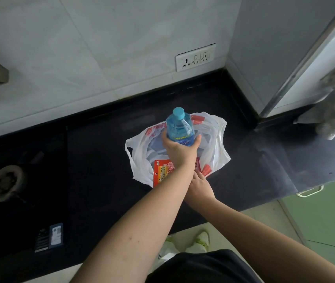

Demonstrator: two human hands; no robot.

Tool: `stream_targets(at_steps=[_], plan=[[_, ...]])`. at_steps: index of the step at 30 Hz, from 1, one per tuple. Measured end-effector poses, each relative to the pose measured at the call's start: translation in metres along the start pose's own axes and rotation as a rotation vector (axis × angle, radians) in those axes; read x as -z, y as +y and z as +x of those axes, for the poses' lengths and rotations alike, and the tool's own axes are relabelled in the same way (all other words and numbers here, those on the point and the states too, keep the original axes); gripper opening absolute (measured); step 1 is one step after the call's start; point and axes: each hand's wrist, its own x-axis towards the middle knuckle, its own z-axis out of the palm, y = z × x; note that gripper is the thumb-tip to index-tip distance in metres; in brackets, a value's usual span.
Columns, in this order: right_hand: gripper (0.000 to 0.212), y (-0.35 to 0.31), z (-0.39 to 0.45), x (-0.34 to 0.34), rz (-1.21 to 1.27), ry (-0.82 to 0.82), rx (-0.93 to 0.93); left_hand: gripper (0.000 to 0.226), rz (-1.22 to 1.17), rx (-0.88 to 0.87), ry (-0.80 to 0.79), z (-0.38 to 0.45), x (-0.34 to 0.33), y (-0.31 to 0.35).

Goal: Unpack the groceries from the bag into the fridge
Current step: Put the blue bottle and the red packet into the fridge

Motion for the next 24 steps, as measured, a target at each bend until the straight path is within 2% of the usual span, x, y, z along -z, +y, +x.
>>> stream_targets(at_steps=[4, 14, 17, 21, 24], plan=[[0.069, 0.000, 0.000, 0.001, -0.029, 0.044, 0.004, 0.089, 0.056, -0.038, 0.003, 0.004, 0.007, 0.003], [0.053, 0.017, -0.010, 0.002, 0.020, 0.129, 0.012, 0.090, 0.322, -0.164, -0.272, 0.042, 0.060, -0.003], [0.053, 0.019, -0.012, 0.005, 0.004, 0.161, 0.022, 0.092, 0.331, -0.169, -0.263, 0.037, 0.062, -0.006], [0.049, 0.016, -0.016, 0.015, -0.025, 0.322, 0.072, 0.104, 0.350, -0.160, -0.245, 0.031, 0.055, -0.004], [0.048, 0.020, -0.022, 0.027, -0.061, 0.415, 0.084, 0.093, 0.420, -0.248, -0.160, 0.037, 0.057, -0.005]])
